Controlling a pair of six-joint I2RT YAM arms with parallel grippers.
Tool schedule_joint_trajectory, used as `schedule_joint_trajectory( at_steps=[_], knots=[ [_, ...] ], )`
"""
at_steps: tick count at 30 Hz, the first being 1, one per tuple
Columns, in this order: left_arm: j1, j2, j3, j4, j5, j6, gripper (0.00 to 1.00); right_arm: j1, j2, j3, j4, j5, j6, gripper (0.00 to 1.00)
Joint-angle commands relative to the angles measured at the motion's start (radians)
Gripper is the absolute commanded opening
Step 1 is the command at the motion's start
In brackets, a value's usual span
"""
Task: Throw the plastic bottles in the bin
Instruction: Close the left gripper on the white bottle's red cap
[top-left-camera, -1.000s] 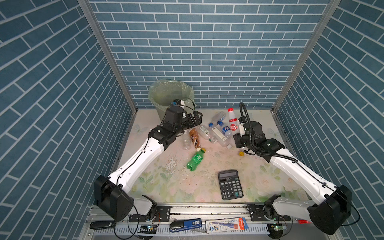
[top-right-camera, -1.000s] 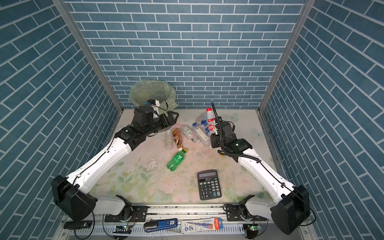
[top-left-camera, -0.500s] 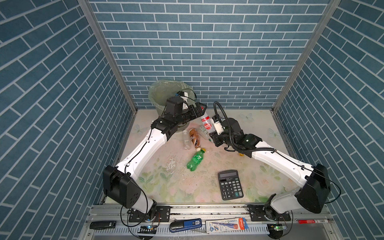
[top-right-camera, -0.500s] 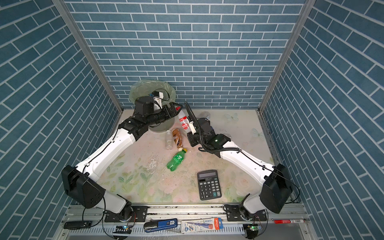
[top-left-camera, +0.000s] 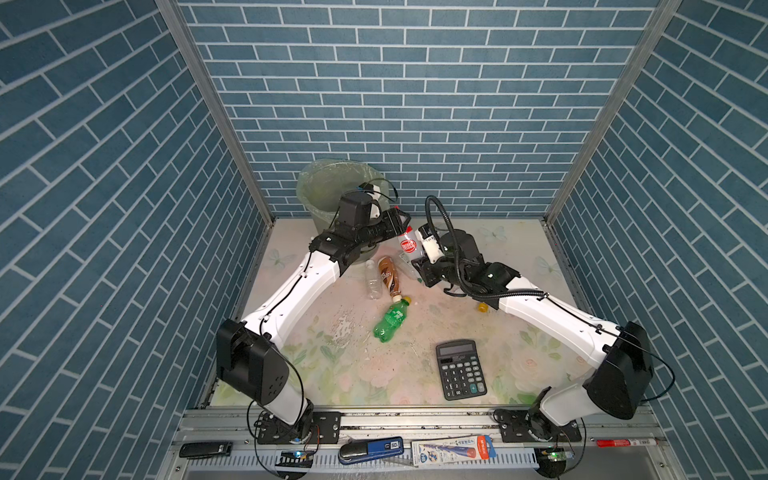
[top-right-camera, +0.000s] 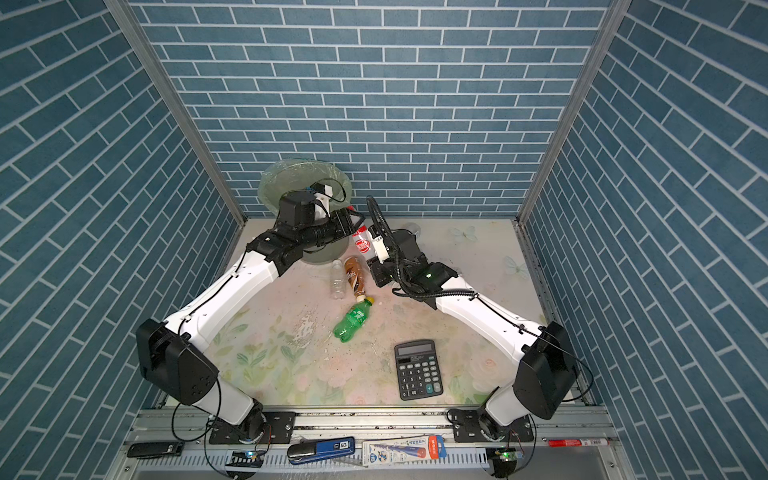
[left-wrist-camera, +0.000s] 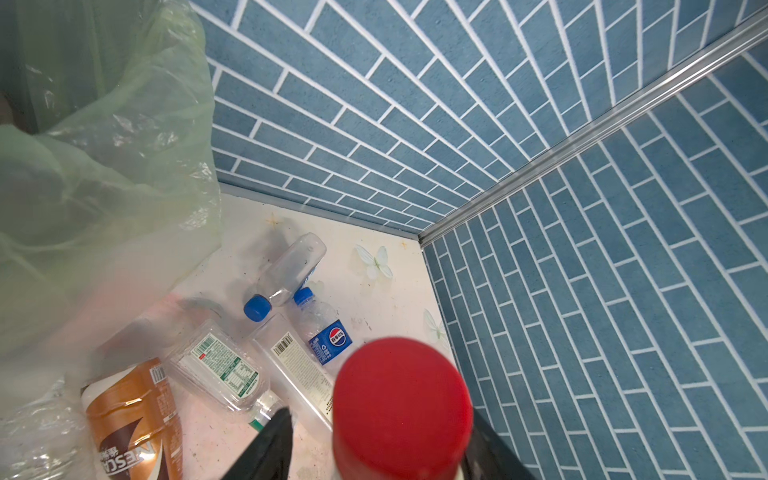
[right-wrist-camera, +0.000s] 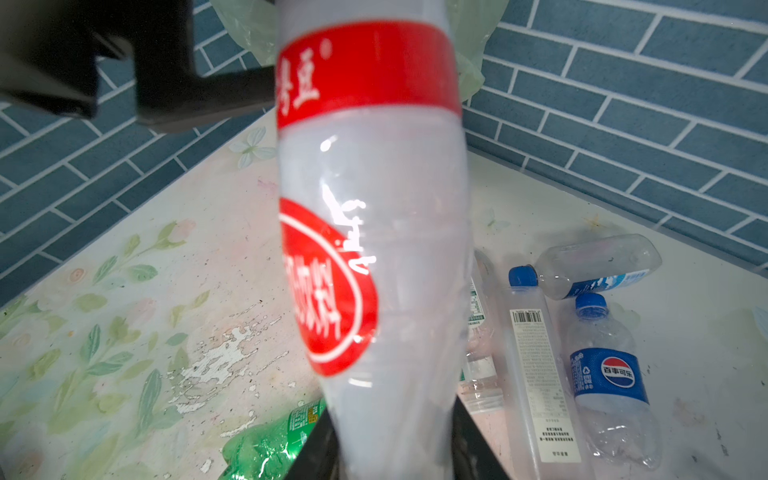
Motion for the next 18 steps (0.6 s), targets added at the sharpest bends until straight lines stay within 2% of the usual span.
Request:
schedule_joint_trajectory(
  at_steps=[1, 5, 11, 14, 18],
  knots=[
    [0.000, -0.004, 0.040, -0.010, -0.016, 0.028, 0.57, 0.004, 0.011, 0.056, 0.035, -0.023, -0.045, 0.37],
    [0.001, -0.009, 0.058, -0.027, -0.039, 0.052, 0.46, 0.002, 0.014, 0.056, 0.037, -0.022, -0.059, 0.41],
    [0.000, -0.041, 0.027, -0.014, -0.091, 0.072, 0.35, 0.002, -0.003, 0.054, 0.020, -0.012, -0.066, 0.65],
    [0.001, -0.043, 0.057, -0.043, -0.122, 0.108, 0.34, 0.003, -0.037, 0.031, 0.035, 0.001, -0.068, 0.82],
    [0.008, -0.049, 0.140, -0.109, -0.227, 0.175, 0.33, 0.001, -0.084, 0.009, 0.056, 0.013, -0.086, 0.89]
  ],
)
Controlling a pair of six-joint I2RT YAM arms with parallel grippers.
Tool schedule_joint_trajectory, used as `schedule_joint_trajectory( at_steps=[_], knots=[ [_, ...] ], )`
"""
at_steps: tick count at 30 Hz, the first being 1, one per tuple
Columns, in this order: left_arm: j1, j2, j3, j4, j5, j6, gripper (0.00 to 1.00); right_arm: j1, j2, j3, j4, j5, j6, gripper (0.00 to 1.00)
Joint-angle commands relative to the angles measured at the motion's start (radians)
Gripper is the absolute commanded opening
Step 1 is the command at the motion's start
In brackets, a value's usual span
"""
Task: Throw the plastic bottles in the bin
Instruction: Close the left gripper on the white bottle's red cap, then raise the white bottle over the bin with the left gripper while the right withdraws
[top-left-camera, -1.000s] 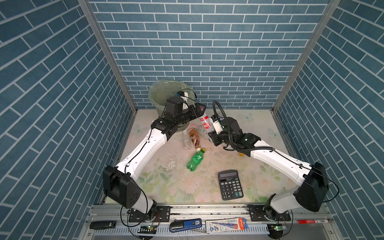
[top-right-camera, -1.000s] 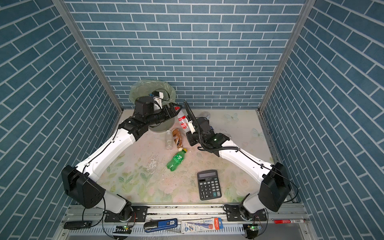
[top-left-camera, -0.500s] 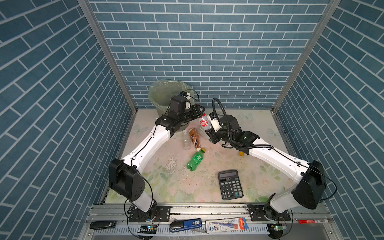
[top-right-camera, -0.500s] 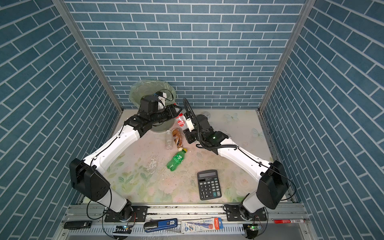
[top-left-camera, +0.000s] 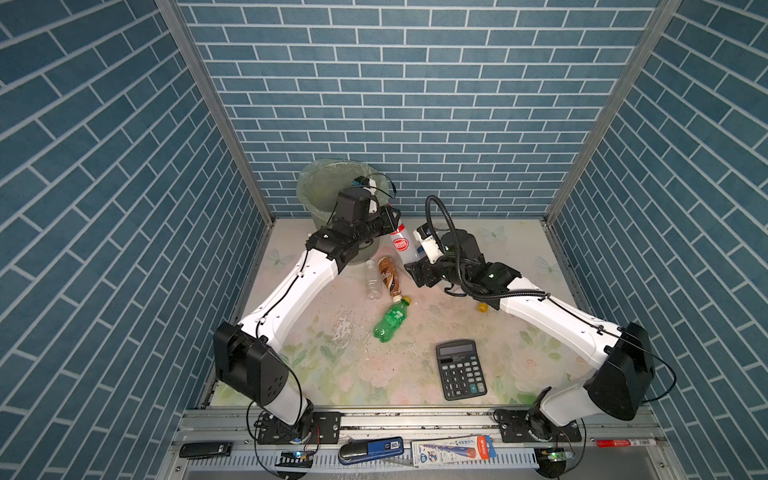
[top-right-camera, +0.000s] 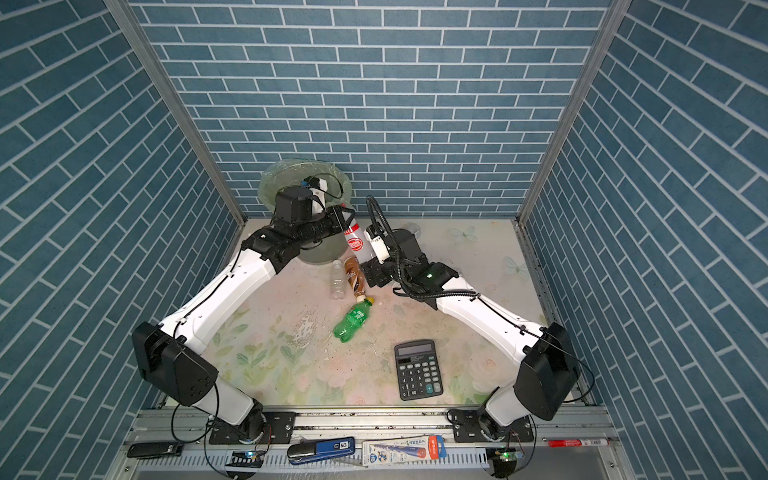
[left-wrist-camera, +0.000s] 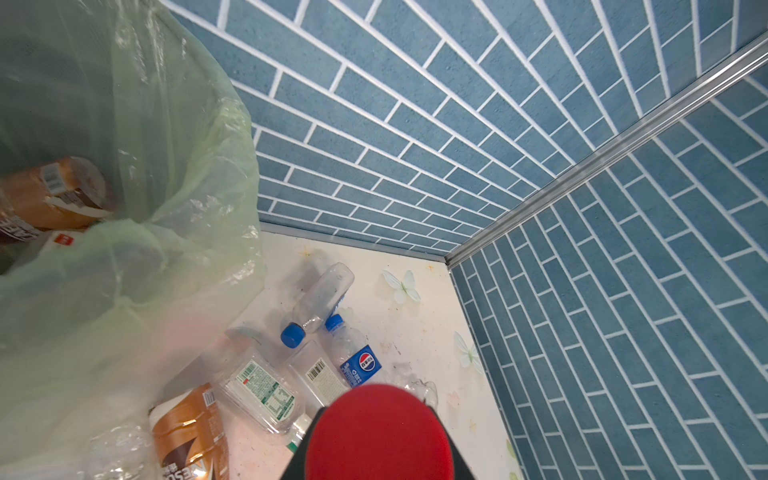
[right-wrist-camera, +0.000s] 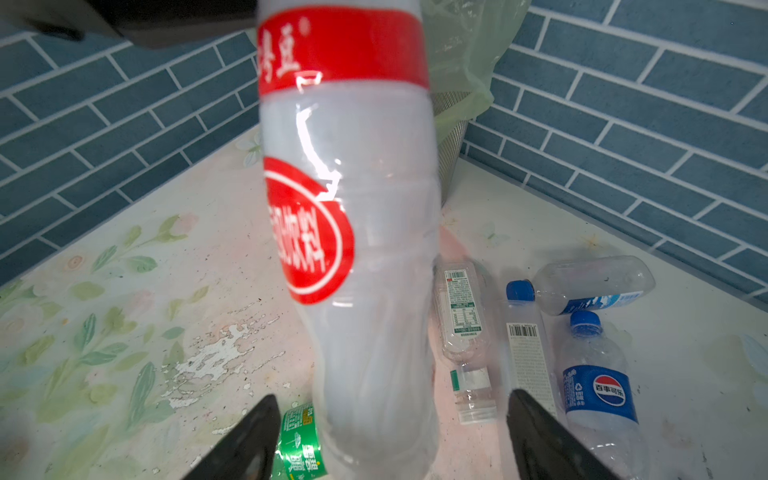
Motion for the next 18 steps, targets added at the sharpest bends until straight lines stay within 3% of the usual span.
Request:
schedule_joint_trajectory(
  at_steps=[1, 4, 11, 18],
  knots=[
    [0.007, -0.036, 0.092, -0.047, -0.132, 0.091, 0.32, 0.002, -0.072, 0.007, 0.048, 0.019, -0.036, 0.91],
    [0.008, -0.050, 0.142, -0.038, -0.248, 0.166, 0.32, 0.001, -0.087, 0.009, 0.071, 0.016, -0.041, 0.99],
    [0.011, -0.095, 0.202, 0.150, -0.468, 0.428, 0.32, 0.002, -0.058, 0.096, 0.086, -0.031, -0.043, 0.99],
    [0.060, -0.096, 0.235, 0.402, -0.424, 0.626, 0.31, 0.002, 0.006, 0.245, 0.083, -0.095, -0.046, 0.99]
  ],
)
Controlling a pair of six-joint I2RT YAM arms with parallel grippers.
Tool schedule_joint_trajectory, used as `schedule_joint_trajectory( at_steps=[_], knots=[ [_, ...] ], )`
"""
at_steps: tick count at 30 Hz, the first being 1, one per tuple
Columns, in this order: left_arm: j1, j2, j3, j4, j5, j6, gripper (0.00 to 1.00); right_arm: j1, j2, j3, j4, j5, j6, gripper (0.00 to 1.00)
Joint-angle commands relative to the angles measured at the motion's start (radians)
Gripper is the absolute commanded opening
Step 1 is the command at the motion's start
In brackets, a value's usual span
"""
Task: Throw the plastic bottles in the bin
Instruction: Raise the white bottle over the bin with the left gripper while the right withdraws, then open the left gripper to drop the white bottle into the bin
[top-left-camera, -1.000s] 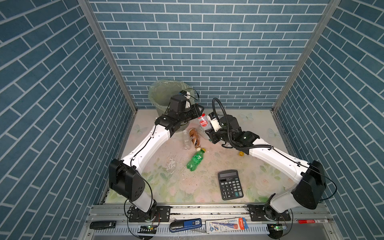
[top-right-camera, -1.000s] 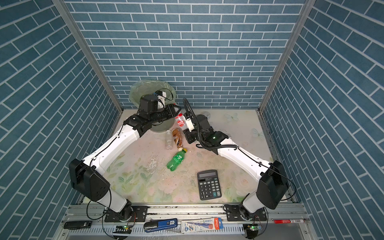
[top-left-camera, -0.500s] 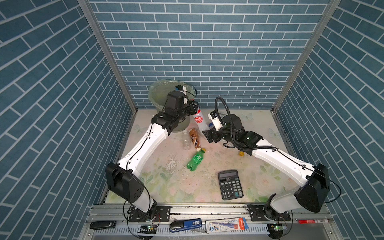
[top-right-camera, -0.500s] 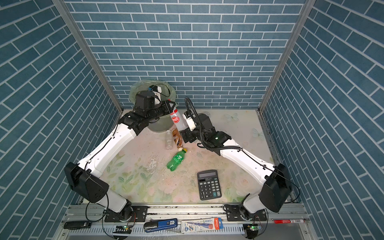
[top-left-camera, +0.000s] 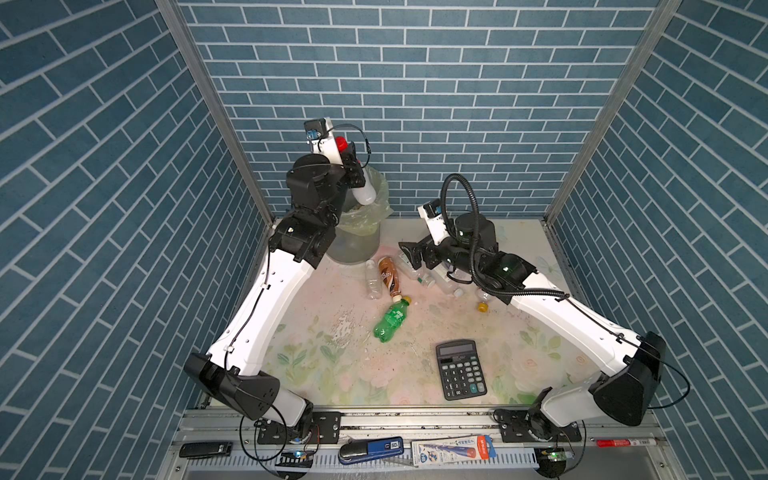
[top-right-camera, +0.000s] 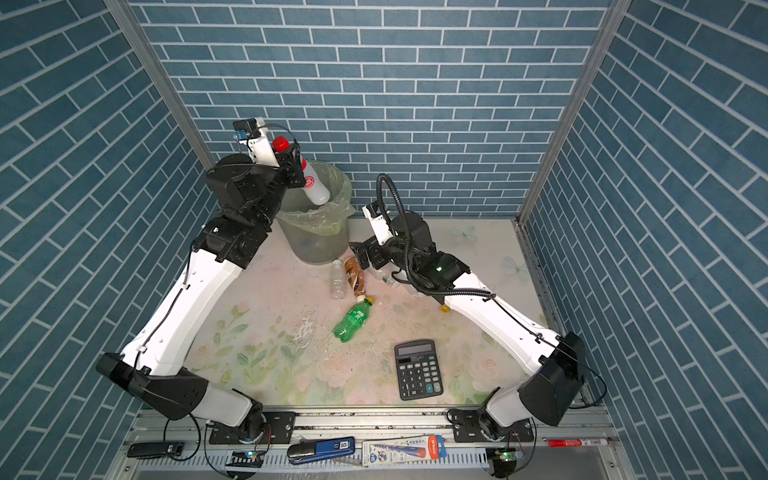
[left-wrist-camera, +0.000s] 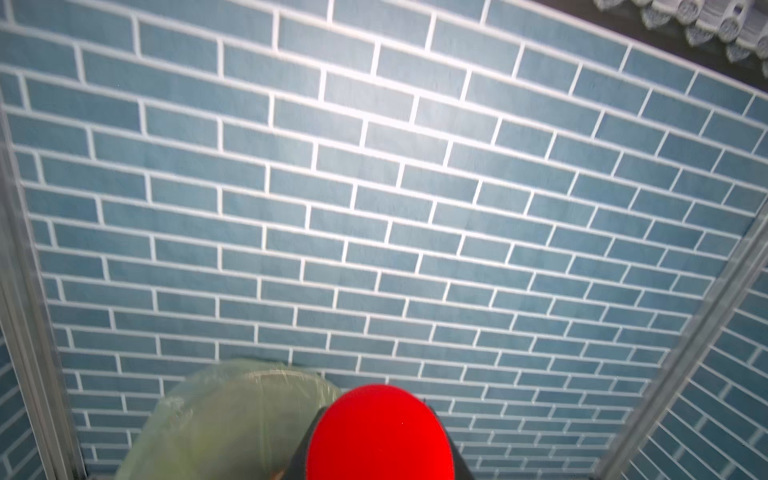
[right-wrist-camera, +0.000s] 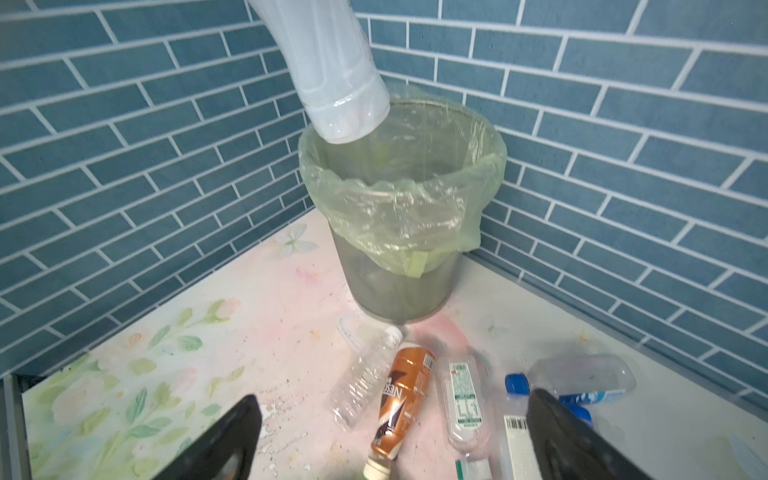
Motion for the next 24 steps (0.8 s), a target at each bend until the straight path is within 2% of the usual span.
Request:
schedule_joint_trajectory(
  at_steps=[1, 6, 9, 14, 16, 20, 24],
  knots=[
    [0.012, -0.015, 0.014, 0.191, -0.009, 0.173, 0.31, 0.002, 0.025, 0.095, 0.026, -0.046, -0.033, 0.99],
    [0.012, -0.010, 0.067, 0.276, 0.020, 0.293, 0.34, 0.002, 0.048, 0.130, 0.024, -0.048, -0.040, 0.99],
    [0.025, 0.009, 0.079, 0.293, 0.008, 0.319, 0.34, 0.003, 0.065, 0.141, 0.012, -0.044, -0.041, 0.99],
    [0.109, 0.147, 0.169, 0.105, 0.029, 0.226, 0.35, 0.001, 0.085, 0.146, 0.000, -0.041, -0.036, 0.99],
    [0.150, 0.237, 0.224, -0.023, 0.031, 0.158, 0.38, 0.000, 0.087, 0.142, -0.003, -0.039, -0.031, 0.99],
    [0.184, 0.363, 0.335, -0.254, 0.028, 0.059, 0.59, 0.001, 0.083, 0.129, -0.007, -0.036, -0.026, 0.99],
    [0.186, 0.360, 0.308, -0.283, 0.050, 0.026, 0.98, 0.001, 0.079, 0.119, -0.019, -0.033, -0.027, 0.99]
  ],
)
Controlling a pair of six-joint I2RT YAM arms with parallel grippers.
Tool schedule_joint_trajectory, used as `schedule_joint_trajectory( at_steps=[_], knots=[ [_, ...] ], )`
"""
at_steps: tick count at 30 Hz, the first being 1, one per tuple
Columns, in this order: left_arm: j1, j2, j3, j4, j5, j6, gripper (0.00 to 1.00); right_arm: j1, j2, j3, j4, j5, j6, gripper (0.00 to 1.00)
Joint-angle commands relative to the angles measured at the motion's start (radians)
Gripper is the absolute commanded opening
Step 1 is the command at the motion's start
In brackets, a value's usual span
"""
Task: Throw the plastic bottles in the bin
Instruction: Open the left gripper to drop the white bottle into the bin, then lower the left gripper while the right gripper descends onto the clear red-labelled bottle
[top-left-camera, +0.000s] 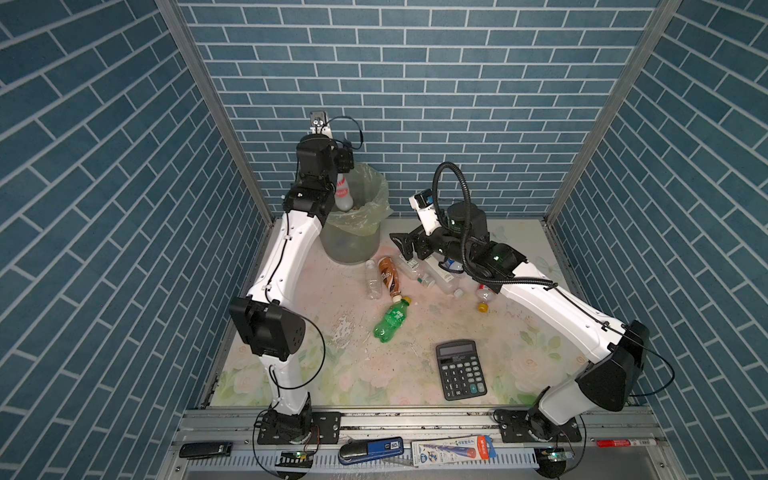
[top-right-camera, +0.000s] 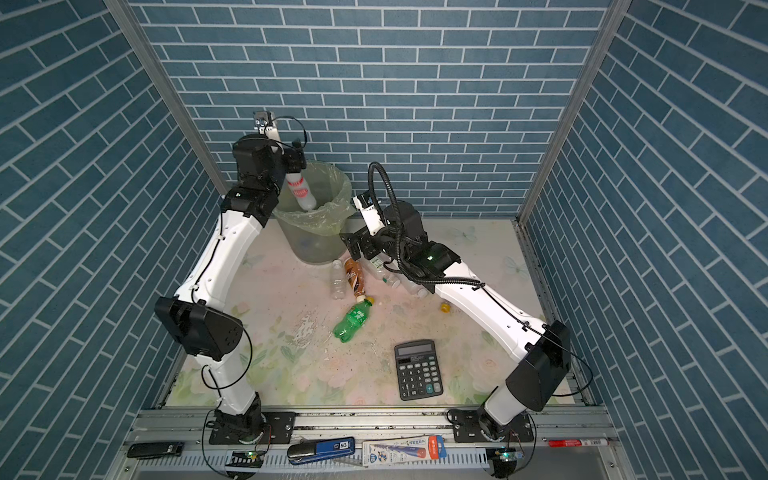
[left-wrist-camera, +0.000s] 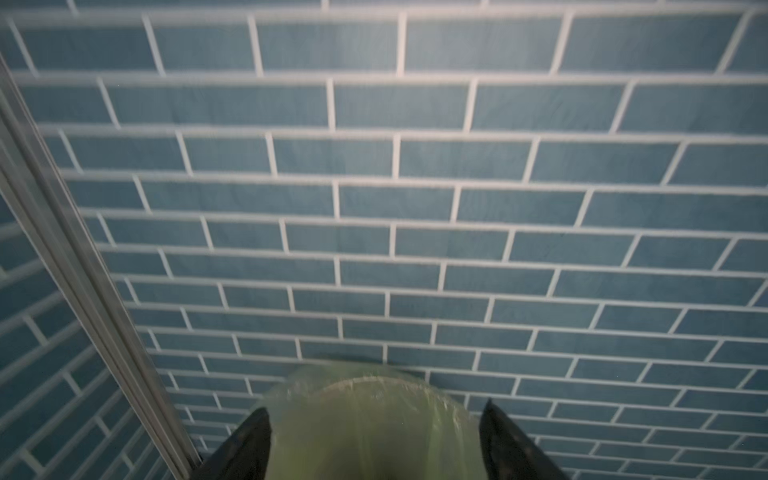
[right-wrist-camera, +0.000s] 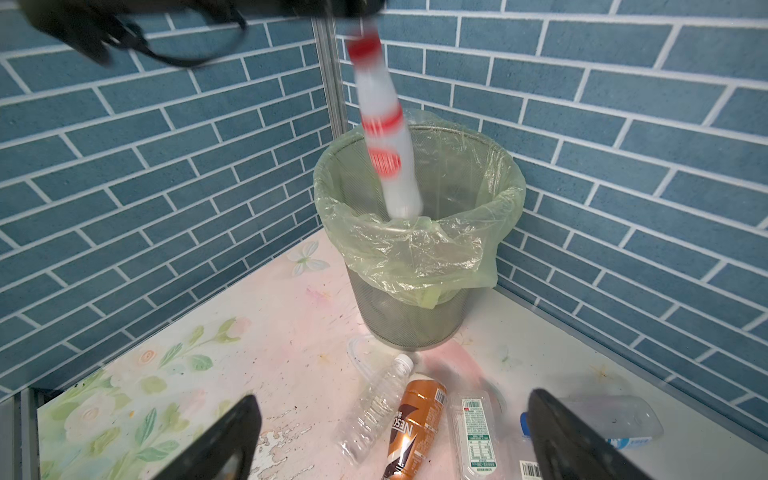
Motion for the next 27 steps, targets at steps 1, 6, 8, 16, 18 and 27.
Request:
schedule_joint_trajectory(
  at_steps=[1, 6, 8, 16, 18, 27],
  knots=[
    [-0.001, -0.053, 0.002, -0.104, 0.003, -0.064, 0.99, 0.001, -0.013, 0.019, -0.009, -0.002, -0.023, 0.99],
    [-0.001, -0.083, -0.001, -0.122, 0.022, -0.075, 0.99, 0.001, -0.016, 0.006, -0.008, 0.005, -0.019, 0.99],
    [-0.002, -0.091, 0.004, -0.134, 0.035, -0.082, 0.99, 0.001, -0.021, -0.002, -0.003, 0.006, -0.012, 0.99],
    [-0.008, -0.125, -0.007, -0.166, 0.112, -0.144, 0.99, -0.013, -0.050, -0.036, -0.013, 0.074, 0.020, 0.99],
    [-0.021, -0.135, -0.013, -0.172, 0.129, -0.155, 0.99, -0.032, -0.057, -0.042, -0.035, 0.086, 0.041, 0.99],
    [-0.127, -0.217, -0.112, -0.152, 0.154, -0.178, 0.99, -0.190, -0.117, -0.122, -0.142, 0.143, 0.190, 0.99]
  ],
)
